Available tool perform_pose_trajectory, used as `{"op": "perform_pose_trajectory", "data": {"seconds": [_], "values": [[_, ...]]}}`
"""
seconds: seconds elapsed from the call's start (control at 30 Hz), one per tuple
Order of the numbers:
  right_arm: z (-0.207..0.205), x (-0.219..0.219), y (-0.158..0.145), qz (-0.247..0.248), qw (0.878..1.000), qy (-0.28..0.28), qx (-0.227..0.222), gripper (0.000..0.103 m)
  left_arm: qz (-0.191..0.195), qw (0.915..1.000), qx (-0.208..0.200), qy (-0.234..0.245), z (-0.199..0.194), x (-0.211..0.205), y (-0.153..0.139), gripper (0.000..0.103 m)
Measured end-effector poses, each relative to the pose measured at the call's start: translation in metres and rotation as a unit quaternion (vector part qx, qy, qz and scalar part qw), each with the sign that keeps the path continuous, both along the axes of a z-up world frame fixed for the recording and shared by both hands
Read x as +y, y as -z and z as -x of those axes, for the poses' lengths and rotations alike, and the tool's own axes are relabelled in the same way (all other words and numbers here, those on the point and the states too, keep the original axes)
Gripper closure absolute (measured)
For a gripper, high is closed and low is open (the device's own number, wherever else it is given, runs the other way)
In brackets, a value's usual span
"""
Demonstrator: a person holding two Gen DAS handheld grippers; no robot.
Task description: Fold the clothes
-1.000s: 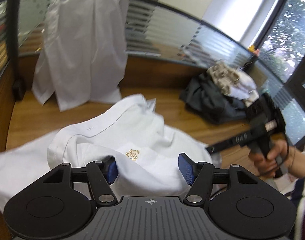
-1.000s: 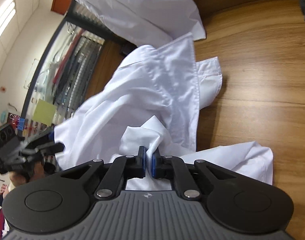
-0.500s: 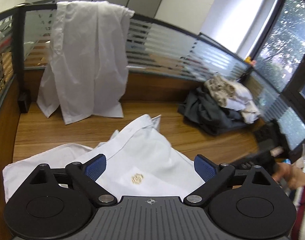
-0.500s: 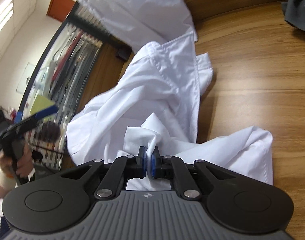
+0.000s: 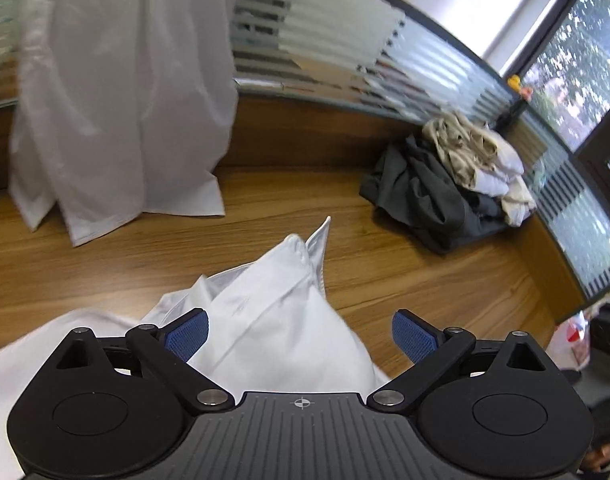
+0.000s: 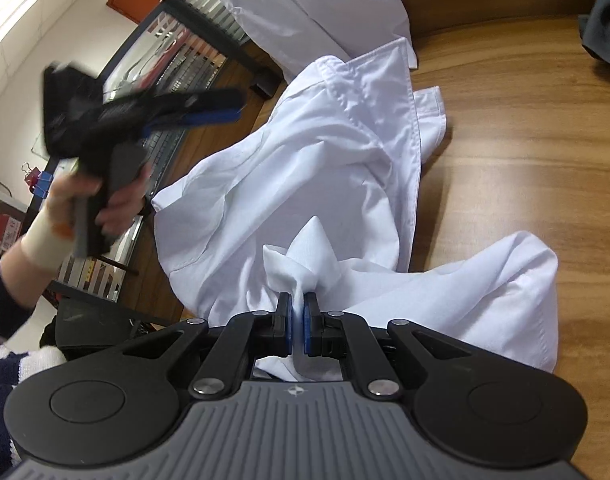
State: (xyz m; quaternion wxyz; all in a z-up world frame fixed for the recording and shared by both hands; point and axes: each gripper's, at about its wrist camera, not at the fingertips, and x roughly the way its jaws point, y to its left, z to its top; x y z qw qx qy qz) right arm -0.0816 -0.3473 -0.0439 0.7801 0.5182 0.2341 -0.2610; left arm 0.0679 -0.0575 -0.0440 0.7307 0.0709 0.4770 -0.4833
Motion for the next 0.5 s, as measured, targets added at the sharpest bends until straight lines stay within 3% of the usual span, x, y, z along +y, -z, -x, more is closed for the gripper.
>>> {"op": "perform_pose_trajectory", "data": {"seconds": [0.23,0.33,0.4,0.47,0.5], "values": [[-0.001,0.014,-0.005,0.001,1.000,0.017,0.001,0.097,-0.067,0.9958,-0.009,0.061,-0.013,-0.061,0.033,0.004],[-0.002,0.020,-0.006,0.001,1.000,0.024,0.003,0.097,-0.103,0.9918,0.014,0.074,-0.017,-0.082,0.053,0.007],[-0.002,0.023,-0.007,-0.001,1.000,0.030,0.003,0.097,-0.127,0.9887,0.027,0.075,-0.019,-0.092,0.065,0.024],[0.000,0.026,-0.008,-0.001,0.999,0.038,0.004,0.097,-0.140,0.9872,0.032,0.069,-0.020,-0.092,0.073,0.069],[0.001,0.027,-0.008,0.001,0.999,0.043,0.005,0.097,-0.138,0.9875,0.038,0.066,-0.021,-0.090,0.074,0.078]]}}
